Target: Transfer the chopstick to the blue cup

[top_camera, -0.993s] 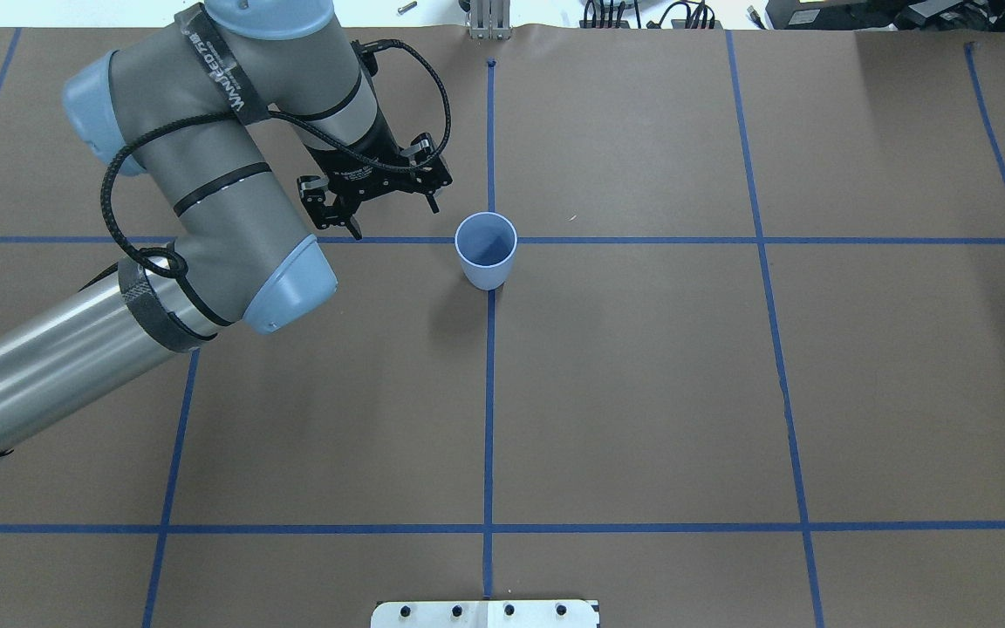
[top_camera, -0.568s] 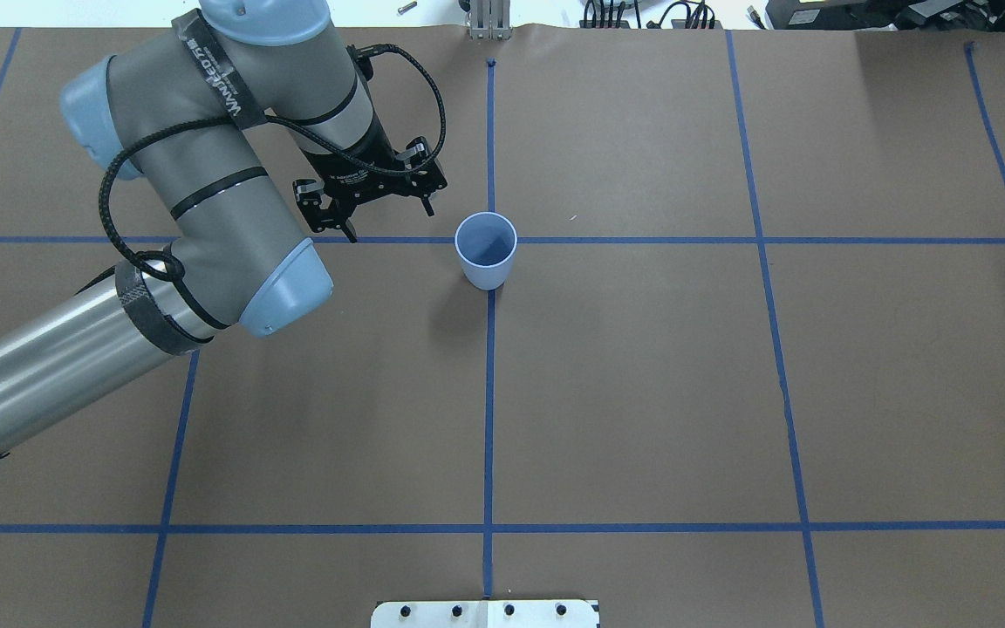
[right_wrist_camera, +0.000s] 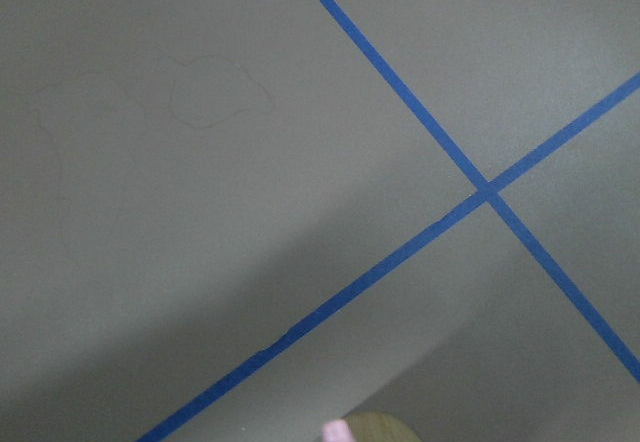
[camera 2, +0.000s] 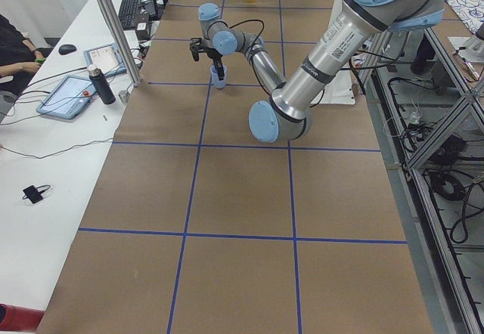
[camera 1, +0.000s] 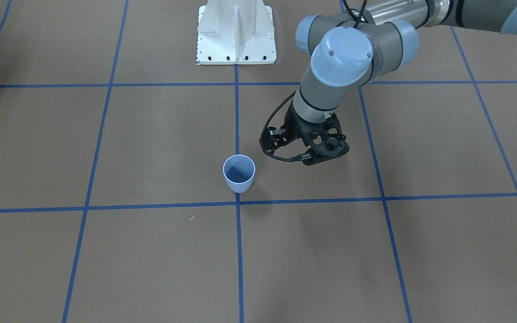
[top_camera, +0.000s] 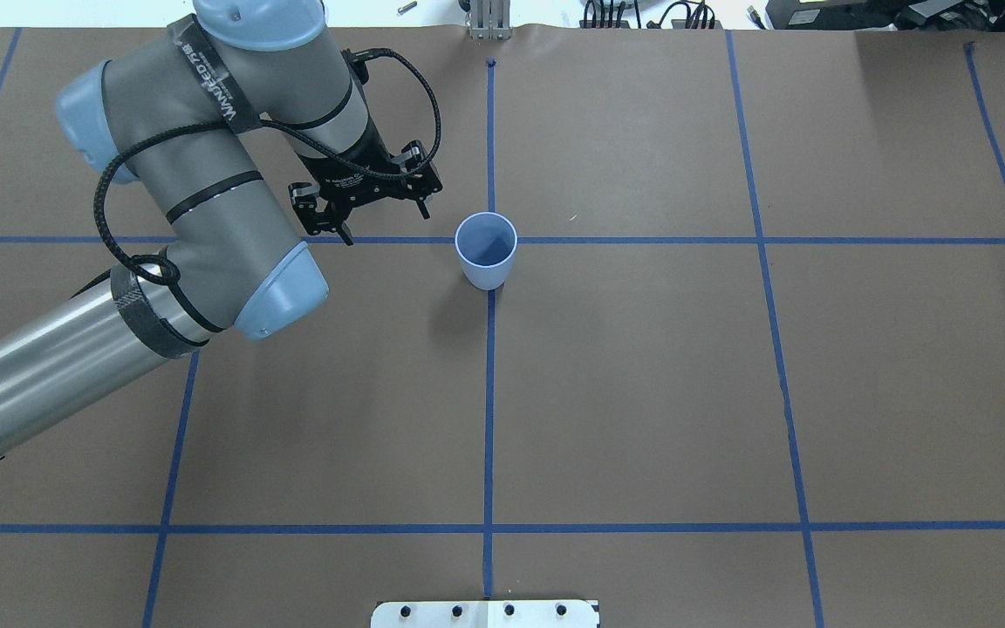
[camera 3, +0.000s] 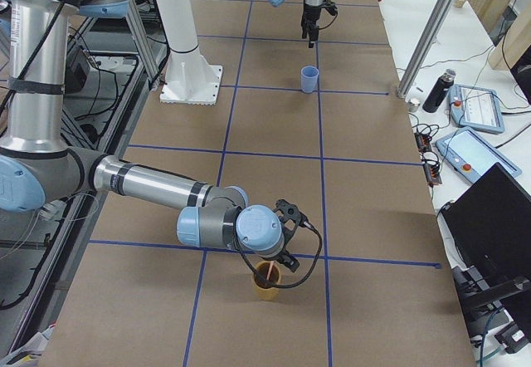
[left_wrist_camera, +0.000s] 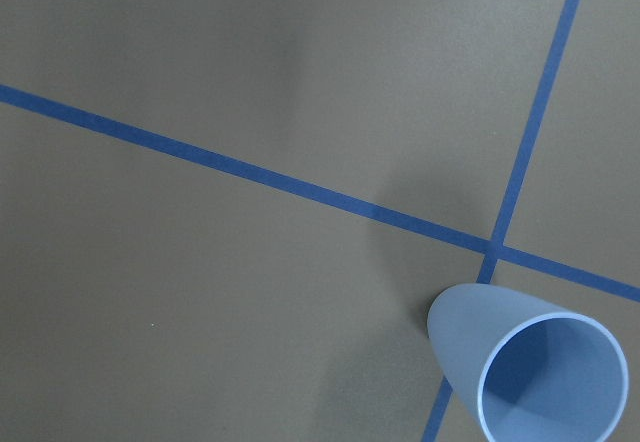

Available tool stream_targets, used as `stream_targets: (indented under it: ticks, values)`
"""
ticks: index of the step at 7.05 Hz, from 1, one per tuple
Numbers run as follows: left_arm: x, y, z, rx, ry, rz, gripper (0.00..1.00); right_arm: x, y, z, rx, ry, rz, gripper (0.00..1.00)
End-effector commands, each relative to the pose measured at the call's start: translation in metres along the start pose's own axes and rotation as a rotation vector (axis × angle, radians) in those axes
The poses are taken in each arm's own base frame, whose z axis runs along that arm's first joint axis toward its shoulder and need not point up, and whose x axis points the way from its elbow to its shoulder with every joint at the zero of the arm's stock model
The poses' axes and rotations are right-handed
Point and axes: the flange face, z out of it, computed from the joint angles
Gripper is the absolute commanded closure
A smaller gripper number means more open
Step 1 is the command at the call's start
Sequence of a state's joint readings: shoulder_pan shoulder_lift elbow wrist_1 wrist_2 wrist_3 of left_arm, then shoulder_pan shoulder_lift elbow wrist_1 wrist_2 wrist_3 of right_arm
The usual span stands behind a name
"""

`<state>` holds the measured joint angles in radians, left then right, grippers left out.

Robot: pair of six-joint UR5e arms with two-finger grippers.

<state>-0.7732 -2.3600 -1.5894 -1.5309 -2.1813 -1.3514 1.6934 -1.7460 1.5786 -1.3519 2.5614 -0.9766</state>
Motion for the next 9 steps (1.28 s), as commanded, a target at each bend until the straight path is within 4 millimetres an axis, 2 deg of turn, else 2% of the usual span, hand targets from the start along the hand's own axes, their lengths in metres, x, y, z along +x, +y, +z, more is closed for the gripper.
stream_targets:
  ticks: [1, 3, 6, 7, 9]
  values:
    - [-0.0012, -0.0004, 0.0010, 0.000, -0.002, -0.001, 0.02, -0.0021, -0.0048, 0.0040, 0.013, -0.018, -0.012, 0.23]
    - [-0.0044, -0.0011, 0.0029, -0.001, -0.006, -0.004, 0.02, -0.0015, -0.0050, 0.0041, 0.013, -0.019, -0.012, 0.56]
    - [-0.0038, 0.0005, 0.0043, -0.004, -0.006, -0.002, 0.02, 0.0005, -0.0108, 0.0016, 0.016, -0.009, -0.024, 0.92]
    - [-0.0038, 0.0005, 0.0042, -0.004, -0.006, -0.002, 0.02, 0.0006, -0.0128, 0.0006, 0.019, -0.006, -0.027, 1.00]
    - [-0.0024, 0.0036, -0.0006, -0.002, 0.002, 0.001, 0.02, -0.0001, -0.0143, -0.0013, 0.030, -0.009, -0.021, 1.00]
